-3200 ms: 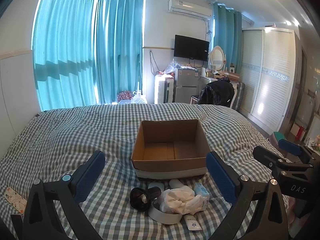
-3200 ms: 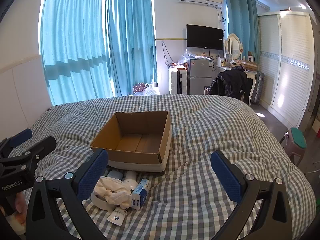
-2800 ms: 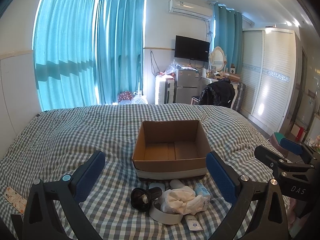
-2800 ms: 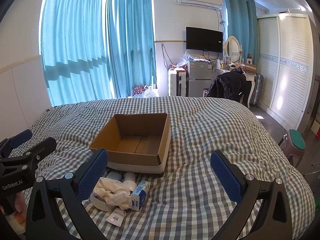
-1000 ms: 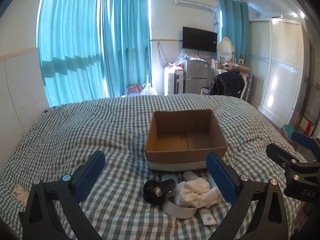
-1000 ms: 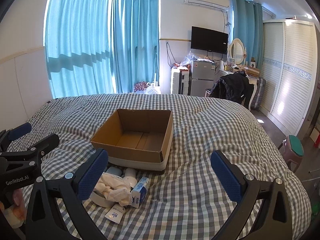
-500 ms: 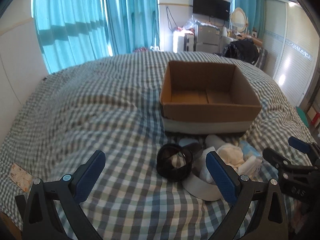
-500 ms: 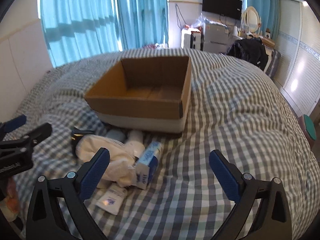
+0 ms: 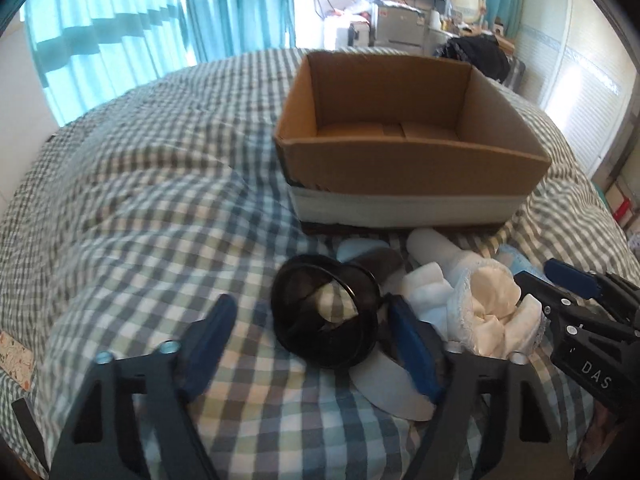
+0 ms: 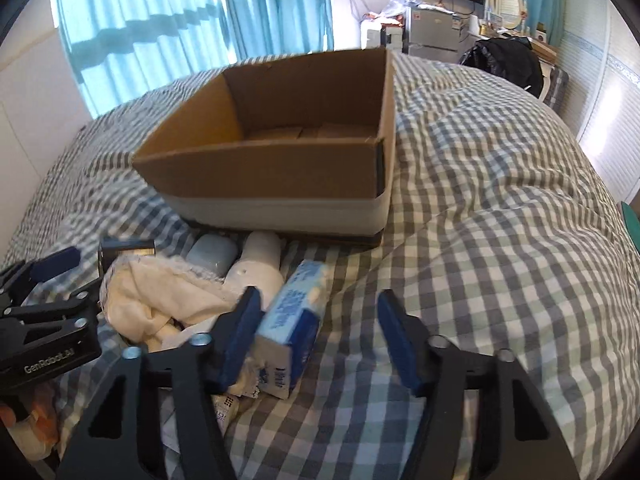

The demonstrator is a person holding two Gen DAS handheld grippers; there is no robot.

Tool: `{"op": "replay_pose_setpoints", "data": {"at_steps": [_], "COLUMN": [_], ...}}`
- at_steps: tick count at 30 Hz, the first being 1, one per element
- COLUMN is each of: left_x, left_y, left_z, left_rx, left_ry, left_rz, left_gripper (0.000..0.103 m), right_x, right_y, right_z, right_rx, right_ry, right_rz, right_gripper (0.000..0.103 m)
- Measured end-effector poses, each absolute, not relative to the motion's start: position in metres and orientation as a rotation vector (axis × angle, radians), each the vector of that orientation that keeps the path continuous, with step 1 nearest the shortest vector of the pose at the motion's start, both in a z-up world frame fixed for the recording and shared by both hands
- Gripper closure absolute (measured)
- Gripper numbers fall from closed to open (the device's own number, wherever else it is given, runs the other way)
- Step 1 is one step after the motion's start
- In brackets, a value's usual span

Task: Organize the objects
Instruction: 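Grasp the black round object with the left gripper while the right grasps the tissue pack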

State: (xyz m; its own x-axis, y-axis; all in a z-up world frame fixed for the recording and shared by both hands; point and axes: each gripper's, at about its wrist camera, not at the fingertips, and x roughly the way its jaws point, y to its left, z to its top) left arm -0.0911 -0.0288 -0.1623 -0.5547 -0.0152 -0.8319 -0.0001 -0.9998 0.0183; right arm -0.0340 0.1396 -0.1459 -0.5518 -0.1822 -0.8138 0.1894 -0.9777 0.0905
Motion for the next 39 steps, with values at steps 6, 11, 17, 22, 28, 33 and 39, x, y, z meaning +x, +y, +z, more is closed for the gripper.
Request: {"op": "replay_pose_setpoints", "data": {"at_steps": [6, 11, 17, 22, 28, 33, 39], "left_x": [-0.087, -0.077, -0.065, -0.050, -0.037, -0.035, -0.038], "left_y": [-0.027, -0.022, -0.020, -0.022, -0.023, -0.021, -0.021], "left_z": [-0.161, -0.154, -0.139, -0.120, -0.097, -0.091, -0.098], "left_rx": [1.483, 1.437, 1.391, 1.338, 1.259, 1.255, 1.281], "left_ry": [-0.021, -0.053, -0.049, -0.027, -0.030, -0.030, -0.041], "left_rz": [-2.790, -2.824, -2.859, -2.878, -2.906, -2.905, -2.895], "left_gripper": [0.072, 0.085, 0.092, 0.093, 0.093, 0.093, 0.093], "right_x": [-0.030, -0.023, -0.012, 0.000, 0.014, 0.010, -0.007], "right_y": [0.134, 0.140, 0.146, 0.153, 0.163, 0.169, 0.158], "right_z": [-0.146, -0.139, -0.120, -0.105, -0.083, -0.082, -0.104], "right_rx": [1.346, 1.307, 1.239, 1.195, 1.134, 1.167, 1.230], "right_ry": [0.024, -0.001, 0.008, 0.015, 0.011, -0.098, -0.082], "right_rz": [-2.552, -2.565, -2.600, -2.623, -2.639, -2.577, -2.567], "right_gripper": [0.075, 0.077, 0.082, 0.090, 0.092, 0.081, 0.056]}}
